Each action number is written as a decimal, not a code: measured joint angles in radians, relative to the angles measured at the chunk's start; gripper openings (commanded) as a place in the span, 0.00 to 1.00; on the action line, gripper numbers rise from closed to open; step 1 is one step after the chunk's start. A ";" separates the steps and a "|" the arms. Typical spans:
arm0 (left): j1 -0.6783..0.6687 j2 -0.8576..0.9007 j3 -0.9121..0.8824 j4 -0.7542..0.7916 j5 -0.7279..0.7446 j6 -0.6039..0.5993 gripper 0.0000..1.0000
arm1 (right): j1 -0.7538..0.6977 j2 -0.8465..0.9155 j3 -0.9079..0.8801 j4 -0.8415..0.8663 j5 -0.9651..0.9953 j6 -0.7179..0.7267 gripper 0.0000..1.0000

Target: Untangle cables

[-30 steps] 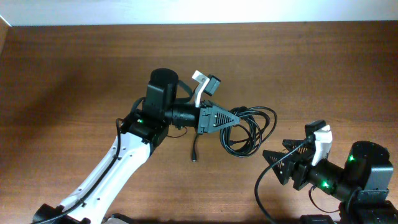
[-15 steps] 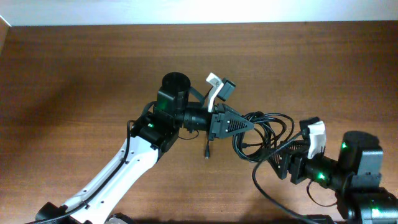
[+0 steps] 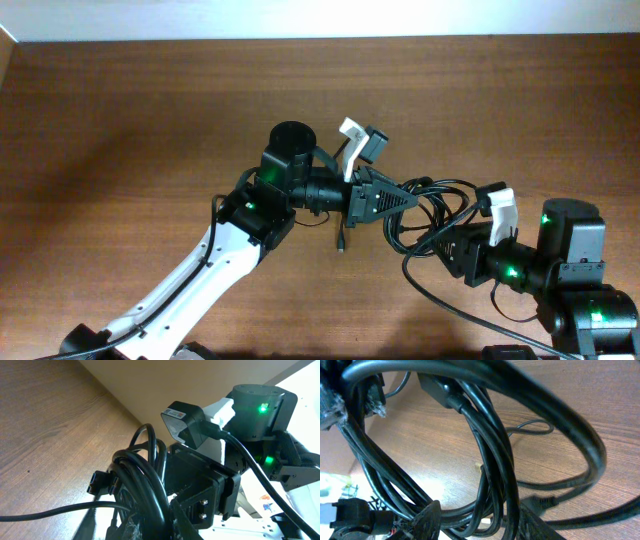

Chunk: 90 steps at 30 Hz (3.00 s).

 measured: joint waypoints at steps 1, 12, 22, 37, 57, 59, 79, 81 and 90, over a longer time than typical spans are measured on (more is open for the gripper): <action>0.000 0.000 0.000 0.000 -0.001 -0.008 0.00 | 0.000 0.000 0.000 0.000 0.000 -0.006 0.30; -0.023 0.000 0.000 0.003 -0.012 -0.018 0.00 | 0.000 0.000 0.000 -0.007 0.008 -0.005 0.31; -0.024 0.000 0.000 0.021 -0.014 -0.018 0.00 | 0.000 0.000 0.000 -0.007 -0.001 -0.005 0.27; -0.047 0.000 0.000 0.039 -0.019 -0.018 0.00 | 0.000 0.051 0.000 0.001 -0.007 -0.018 0.36; -0.036 0.000 0.002 -0.167 -0.194 -0.057 0.00 | -0.001 0.093 0.000 -0.015 0.010 -0.020 0.05; -0.035 0.000 0.003 -0.218 -0.232 -0.078 0.00 | -0.001 0.092 -0.001 -0.011 0.008 -0.020 0.05; -0.007 -0.001 0.003 -0.244 -0.265 -0.314 0.00 | -0.001 -0.031 -0.001 0.038 -0.001 -0.020 0.05; 0.009 -0.001 0.003 -0.243 -0.240 -0.319 0.00 | -0.001 -0.031 -0.001 0.042 -0.010 -0.020 0.05; 0.039 -0.002 0.003 -0.236 -0.208 -0.355 0.00 | -0.001 -0.031 -0.001 0.121 -0.018 -0.019 0.05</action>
